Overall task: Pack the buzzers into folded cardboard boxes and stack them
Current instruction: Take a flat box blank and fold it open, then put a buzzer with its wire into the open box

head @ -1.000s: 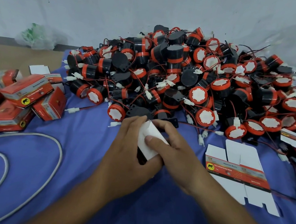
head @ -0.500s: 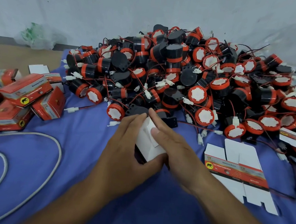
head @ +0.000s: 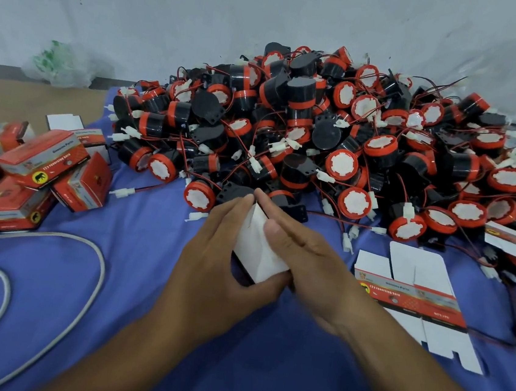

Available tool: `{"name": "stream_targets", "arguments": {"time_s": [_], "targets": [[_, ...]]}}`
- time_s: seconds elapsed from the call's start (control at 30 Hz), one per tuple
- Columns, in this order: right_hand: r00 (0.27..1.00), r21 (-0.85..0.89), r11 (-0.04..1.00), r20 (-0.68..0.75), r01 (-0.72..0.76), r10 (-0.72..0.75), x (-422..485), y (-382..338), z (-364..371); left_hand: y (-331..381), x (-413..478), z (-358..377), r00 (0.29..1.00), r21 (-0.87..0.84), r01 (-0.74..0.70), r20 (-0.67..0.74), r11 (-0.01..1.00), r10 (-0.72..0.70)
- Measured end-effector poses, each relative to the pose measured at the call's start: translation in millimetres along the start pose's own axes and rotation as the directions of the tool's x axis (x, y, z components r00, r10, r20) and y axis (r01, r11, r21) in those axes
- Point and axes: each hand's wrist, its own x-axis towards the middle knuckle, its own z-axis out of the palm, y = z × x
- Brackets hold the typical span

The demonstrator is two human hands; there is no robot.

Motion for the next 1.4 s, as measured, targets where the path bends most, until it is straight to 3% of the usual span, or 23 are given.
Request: {"name": "stream_targets", "arguments": {"time_s": [0.07, 0.23, 0.3, 0.37, 0.43, 0.5, 0.53, 0.67, 0.8, 0.9, 1.0, 1.07, 1.13, 1.27, 1.4], "targets": [[1.000, 0.028, 1.000, -0.006, -0.006, 0.006, 0.6, -0.7, -2.3, 0.6, -0.3, 0.3, 1.000, 0.010, -0.006, 0.005, 1.000, 0.006], [0.996, -0.122, 0.990, -0.054, 0.067, -0.074, 0.0, -2.6, -2.5, -5.4, -2.6, 1.3, 0.997, -0.002, -0.017, 0.079, 1.000, 0.017], [0.987, -0.222, 0.970, -0.105, 0.096, -0.121, -0.2, -2.8, -7.6, -12.6, 0.7, -2.6, 0.989, -0.081, -0.036, 0.140, 0.996, 0.047], [0.980, -0.395, 0.906, -0.059, 0.151, -0.189, -0.9, -5.1, -13.9, -23.4, 4.7, -8.9, 0.980, -0.173, -0.062, 0.177, 0.983, 0.093], [0.967, -0.652, 0.721, 0.078, 0.234, -0.244, -1.7, -3.9, -15.9, -33.9, 9.1, -17.3, 0.971, -0.197, -0.108, 0.191, 0.975, 0.146], [0.924, -0.839, 0.429, 0.203, 0.336, -0.325, 0.7, 1.0, -16.0, -43.2, 14.8, -24.9, 0.953, -0.098, -0.204, 0.210, 0.974, 0.220], [0.908, -0.872, 0.334, 0.240, 0.357, -0.343, 1.8, 1.4, -16.2, -47.2, 17.2, -27.8, 0.942, -0.011, -0.255, 0.223, 0.967, 0.251], [0.906, -0.921, 0.171, 0.286, 0.350, -0.313, 0.8, 0.0, -20.0, -55.6, 21.6, -32.2, 0.928, 0.296, -0.321, 0.286, 0.900, 0.237], [0.967, -0.991, 0.014, 0.125, 0.131, -0.221, -0.7, -8.5, -12.9, -56.5, 22.8, -33.3, 0.938, 0.472, -0.317, 0.285, 0.822, 0.198], [0.988, -0.999, 0.030, 0.017, 0.021, -0.150, -3.0, -9.5, -6.2, -53.7, 18.6, -29.9, 0.950, 0.451, -0.255, 0.280, 0.855, 0.135], [0.973, -0.997, 0.001, -0.073, -0.075, -0.217, -8.6, -9.0, 0.8, -50.1, 14.0, -22.9, 0.959, 0.351, -0.121, 0.283, 0.929, 0.018], [0.982, -0.990, -0.055, -0.117, -0.126, -0.147, -9.9, -9.2, 3.8, -52.1, 11.3, -19.1, 0.949, 0.280, -0.071, 0.315, 0.957, -0.021], [0.993, -0.994, -0.047, -0.098, -0.101, -0.061, -7.4, -5.3, 2.0, -56.3, 9.9, -18.8, 0.941, 0.212, -0.060, 0.337, 0.975, -0.015], [0.999, -0.992, 0.122, -0.035, -0.030, -0.039, -1.5, -0.7, -7.4, -63.2, 12.0, -25.3, 0.917, 0.102, 0.100, 0.378, 0.990, -0.131], [0.974, -0.828, 0.555, -0.186, -0.082, -0.133, 3.3, 1.0, -19.0, -72.1, 15.9, -32.8, 0.844, 0.074, 0.214, 0.487, 0.974, -0.222]]}}
